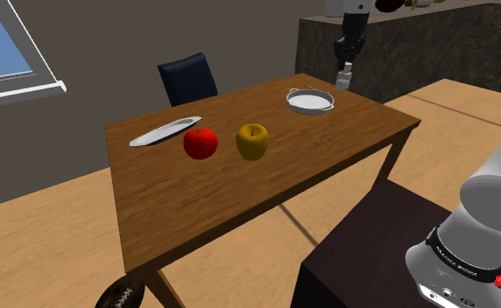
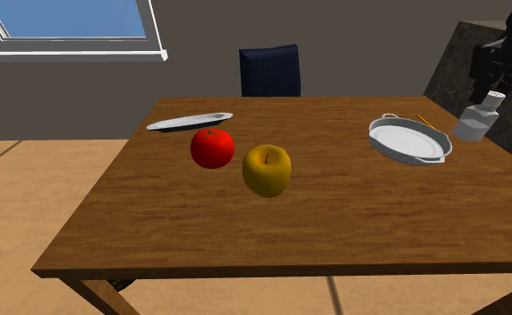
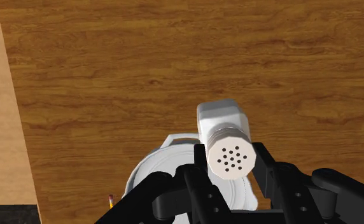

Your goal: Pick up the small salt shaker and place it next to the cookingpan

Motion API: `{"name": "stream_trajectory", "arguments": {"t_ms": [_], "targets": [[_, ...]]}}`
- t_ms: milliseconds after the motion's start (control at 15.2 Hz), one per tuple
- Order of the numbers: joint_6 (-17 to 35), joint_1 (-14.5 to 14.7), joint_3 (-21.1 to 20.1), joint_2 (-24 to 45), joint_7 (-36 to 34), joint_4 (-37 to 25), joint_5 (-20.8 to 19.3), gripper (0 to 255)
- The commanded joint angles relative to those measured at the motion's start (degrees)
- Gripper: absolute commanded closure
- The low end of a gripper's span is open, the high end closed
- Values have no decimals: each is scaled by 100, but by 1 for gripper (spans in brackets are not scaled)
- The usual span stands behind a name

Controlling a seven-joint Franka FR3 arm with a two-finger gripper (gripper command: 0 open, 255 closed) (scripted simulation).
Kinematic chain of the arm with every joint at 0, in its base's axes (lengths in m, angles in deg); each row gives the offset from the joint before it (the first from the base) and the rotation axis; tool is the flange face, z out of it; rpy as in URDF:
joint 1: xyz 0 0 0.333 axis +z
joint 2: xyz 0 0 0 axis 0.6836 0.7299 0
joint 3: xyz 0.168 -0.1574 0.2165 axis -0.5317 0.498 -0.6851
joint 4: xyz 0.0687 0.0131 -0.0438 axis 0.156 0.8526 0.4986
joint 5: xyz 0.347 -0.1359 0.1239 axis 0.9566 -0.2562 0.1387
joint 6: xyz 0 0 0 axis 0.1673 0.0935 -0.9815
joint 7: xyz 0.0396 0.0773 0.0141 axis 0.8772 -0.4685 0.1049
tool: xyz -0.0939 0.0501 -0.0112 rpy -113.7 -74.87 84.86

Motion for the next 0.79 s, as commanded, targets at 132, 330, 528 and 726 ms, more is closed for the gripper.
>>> {"name": "stream_trajectory", "arguments": {"t_ms": [132, 330, 528, 726], "targets": [[282, -7, 5, 44, 20, 237, 7, 255], [506, -7, 4, 70, 23, 435, 12, 255], [728, -7, 3, 107, 27, 620, 18, 255], [948, -8, 2, 155, 33, 793, 26, 255]]}}
